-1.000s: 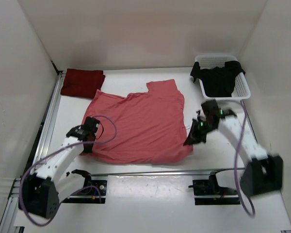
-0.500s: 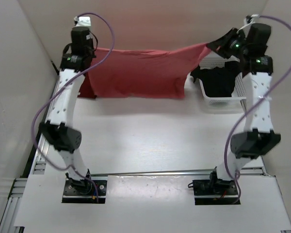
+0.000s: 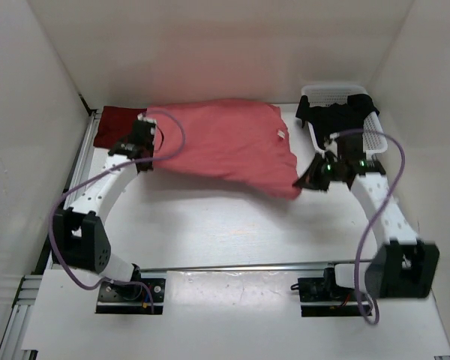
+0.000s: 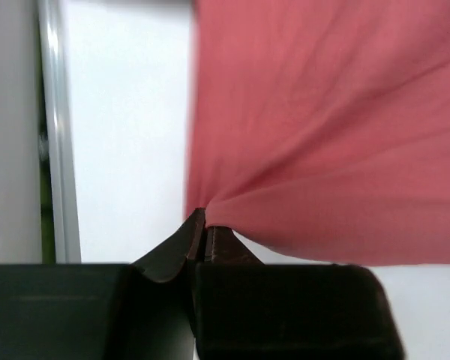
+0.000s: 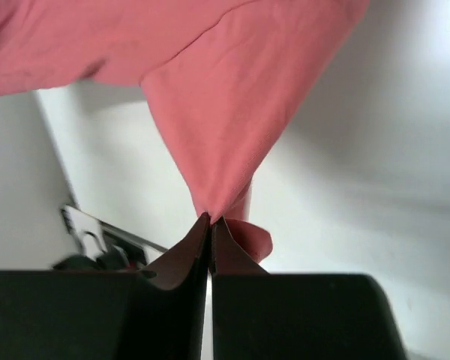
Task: Fold and stack the t-shirts
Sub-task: Flatten out the tshirt, then fold the flattened tshirt in 1/3 of the way
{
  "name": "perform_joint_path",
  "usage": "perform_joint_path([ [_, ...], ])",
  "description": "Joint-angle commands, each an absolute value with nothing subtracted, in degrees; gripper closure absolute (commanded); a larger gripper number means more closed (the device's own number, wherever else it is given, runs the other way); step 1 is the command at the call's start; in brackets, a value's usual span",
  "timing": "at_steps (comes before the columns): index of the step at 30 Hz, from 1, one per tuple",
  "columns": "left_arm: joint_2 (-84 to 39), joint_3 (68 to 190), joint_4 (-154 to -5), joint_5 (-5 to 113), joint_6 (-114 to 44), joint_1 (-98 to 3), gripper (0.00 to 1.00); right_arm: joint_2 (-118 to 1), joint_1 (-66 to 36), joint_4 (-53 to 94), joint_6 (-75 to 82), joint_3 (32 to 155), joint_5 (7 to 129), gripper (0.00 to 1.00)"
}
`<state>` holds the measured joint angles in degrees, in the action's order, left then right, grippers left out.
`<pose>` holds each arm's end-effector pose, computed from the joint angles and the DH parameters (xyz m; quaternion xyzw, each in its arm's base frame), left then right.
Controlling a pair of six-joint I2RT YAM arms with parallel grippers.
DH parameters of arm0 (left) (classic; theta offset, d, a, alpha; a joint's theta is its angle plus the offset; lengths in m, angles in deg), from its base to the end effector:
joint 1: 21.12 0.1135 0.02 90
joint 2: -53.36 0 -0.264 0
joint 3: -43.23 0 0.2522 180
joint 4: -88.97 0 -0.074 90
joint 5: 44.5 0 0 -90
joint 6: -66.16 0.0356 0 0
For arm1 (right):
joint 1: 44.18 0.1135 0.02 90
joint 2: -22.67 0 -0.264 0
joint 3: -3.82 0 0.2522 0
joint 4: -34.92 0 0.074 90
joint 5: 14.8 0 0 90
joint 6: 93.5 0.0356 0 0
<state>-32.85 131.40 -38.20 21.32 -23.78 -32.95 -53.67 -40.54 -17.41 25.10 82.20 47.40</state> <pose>0.3180 -0.0517 0.3030 0.0257 0.9237 0.1627 0.3460 0.2755 0.0342 0.2979 0.1176 0.9091 0.3086 0.2540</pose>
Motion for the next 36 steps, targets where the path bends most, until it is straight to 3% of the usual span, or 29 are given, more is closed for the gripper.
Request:
perform_joint_path([
  [1,-21.71,122.41,-33.33,16.86,-23.84,-34.38,0.9,-36.16,-39.96,-23.39,23.13,73.24,50.49,1.0],
  [7,-12.57,104.65,-27.0,17.46,-23.84,-35.44,0.9,-19.89,-38.11,-27.45,26.56,51.9,48.75,1.0],
  [13,-6.15,95.94,-22.77,18.7,-23.84,-36.15,0.9,-15.39,-38.11,-30.17,27.7,47.2,50.23,1.0],
  [18,-5.35,93.91,-23.38,19.22,-23.84,-36.15,0.9,-23.19,-38.11,-23.42,28.23,48.77,51.63,1.0],
  [22,-9.55,97.58,-28.12,19.22,-23.84,-36.15,0.9,-36.43,-38.11,-18.14,25.86,58.25,53.74,1.0],
  [30,-31.59,116.74,-33.75,19.22,-23.84,-34.04,0.9,-62.81,-36.36,-15.14,19.98,80.39,55.5,1.0],
  [36,-42.42,123.61,-34.29,16.59,-23.84,-30.71,0.9,-72.06,-36.36,-15.14,18.56,88.84,58.14,1.0],
])
